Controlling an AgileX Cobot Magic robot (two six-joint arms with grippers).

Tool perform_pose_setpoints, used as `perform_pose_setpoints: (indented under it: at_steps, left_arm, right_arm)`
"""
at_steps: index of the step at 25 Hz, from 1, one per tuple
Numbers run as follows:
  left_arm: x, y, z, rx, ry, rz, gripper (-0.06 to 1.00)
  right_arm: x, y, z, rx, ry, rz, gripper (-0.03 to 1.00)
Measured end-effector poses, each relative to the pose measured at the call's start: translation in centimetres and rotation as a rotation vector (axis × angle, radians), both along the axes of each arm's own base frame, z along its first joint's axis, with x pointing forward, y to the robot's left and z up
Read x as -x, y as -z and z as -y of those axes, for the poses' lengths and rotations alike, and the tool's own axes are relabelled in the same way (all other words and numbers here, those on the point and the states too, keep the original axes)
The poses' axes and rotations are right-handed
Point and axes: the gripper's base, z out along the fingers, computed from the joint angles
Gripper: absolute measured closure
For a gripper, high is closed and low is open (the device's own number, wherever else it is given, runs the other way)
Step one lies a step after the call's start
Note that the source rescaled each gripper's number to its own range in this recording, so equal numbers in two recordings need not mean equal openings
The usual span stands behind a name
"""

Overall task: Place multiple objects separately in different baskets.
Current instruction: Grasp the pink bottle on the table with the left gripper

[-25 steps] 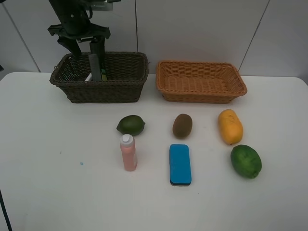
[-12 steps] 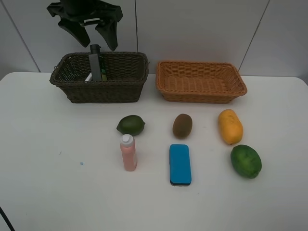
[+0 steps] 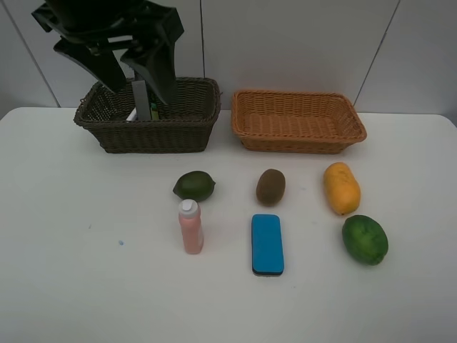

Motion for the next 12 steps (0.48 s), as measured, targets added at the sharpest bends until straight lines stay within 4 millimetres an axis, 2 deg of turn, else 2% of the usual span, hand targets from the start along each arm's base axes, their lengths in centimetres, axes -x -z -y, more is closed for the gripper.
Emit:
perform_pose_setpoints:
  at_steps: [3,8,12]
  left_arm:
    - [2.3,1.3,1.0,-0.013,0.009,-0.057,0.1]
    - [5.9,5.3,2.8,-0.089,0.0,-0.193,0.1]
    - [7.3,7.9,3.1,-0.122,-0.092,-0.229,0.1]
  right_arm:
    - [0.0,0.0,0.0,0.0,0.0,0.0,-0.03]
    - [0.0,0.0,0.0,0.0,0.0,0.0,-0.03]
    - [0.0,0.0,0.0,0.0,0.0,0.0,-0.03]
